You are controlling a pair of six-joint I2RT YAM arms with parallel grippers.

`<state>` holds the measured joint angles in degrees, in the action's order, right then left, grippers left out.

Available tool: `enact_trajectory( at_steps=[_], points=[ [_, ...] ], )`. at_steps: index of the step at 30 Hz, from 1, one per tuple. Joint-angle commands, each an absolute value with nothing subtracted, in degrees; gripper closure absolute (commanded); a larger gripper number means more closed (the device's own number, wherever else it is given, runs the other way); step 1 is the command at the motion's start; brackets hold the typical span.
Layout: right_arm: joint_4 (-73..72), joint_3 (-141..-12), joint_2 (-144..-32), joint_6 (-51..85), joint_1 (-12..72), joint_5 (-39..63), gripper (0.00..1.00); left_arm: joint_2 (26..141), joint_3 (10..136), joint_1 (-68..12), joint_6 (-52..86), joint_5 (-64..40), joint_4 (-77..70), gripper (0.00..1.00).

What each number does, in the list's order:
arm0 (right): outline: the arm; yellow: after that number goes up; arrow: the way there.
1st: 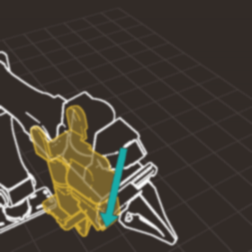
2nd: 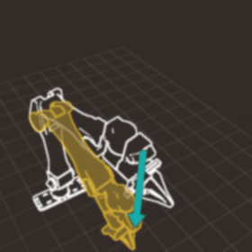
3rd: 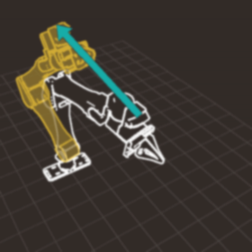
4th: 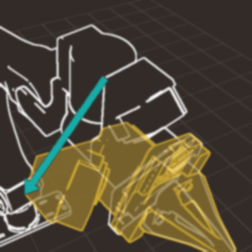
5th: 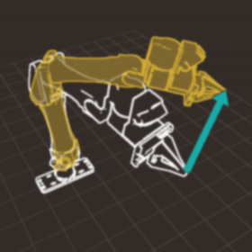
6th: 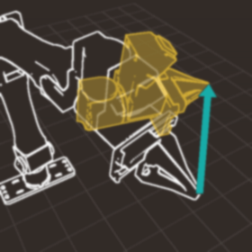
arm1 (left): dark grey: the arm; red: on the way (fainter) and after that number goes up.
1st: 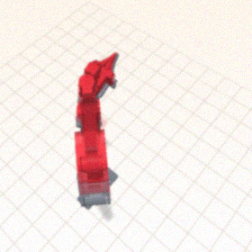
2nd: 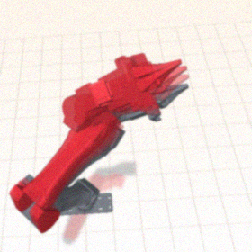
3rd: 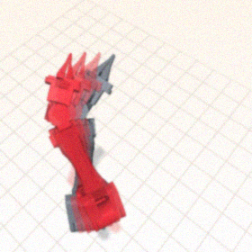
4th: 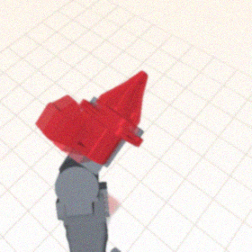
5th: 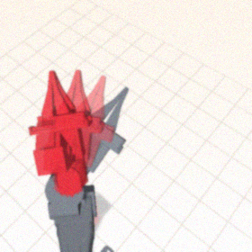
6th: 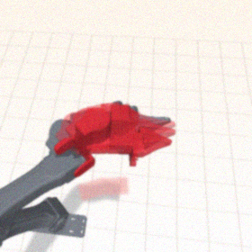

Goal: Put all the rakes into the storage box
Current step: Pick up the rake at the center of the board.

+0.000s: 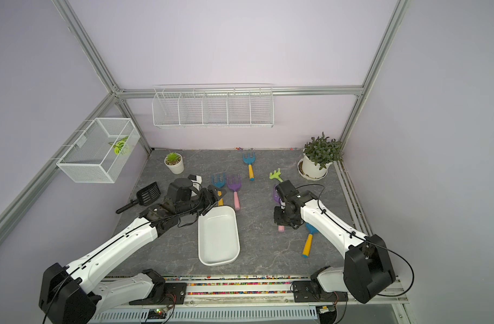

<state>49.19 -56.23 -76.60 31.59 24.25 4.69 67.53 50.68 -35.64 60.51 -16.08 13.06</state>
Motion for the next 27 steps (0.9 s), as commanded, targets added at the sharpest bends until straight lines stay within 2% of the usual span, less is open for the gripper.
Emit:
enact_trajectory(
  at_steps=[1,10,17,27],
  points=[
    [50.0,-56.1,-73.2,30.6,20.5,10.9,1.0,69.4,53.0,-35.7,58.9,-21.7,7.4,0.21],
    [47.8,-54.4,-65.0,32.4,11.8,25.5,1.0,74.4,56.2,-37.0,58.4,-27.9,0.9,0.25],
    [41.1,-54.9,-61.6,37.4,11.1,36.4,1.0,76.9,56.9,-37.1,60.9,-32.4,-4.2,0.26],
    [24.3,-53.5,-59.0,52.1,11.0,48.4,1.0,79.9,59.9,-38.3,61.2,-37.2,-6.8,0.29]
  ],
)
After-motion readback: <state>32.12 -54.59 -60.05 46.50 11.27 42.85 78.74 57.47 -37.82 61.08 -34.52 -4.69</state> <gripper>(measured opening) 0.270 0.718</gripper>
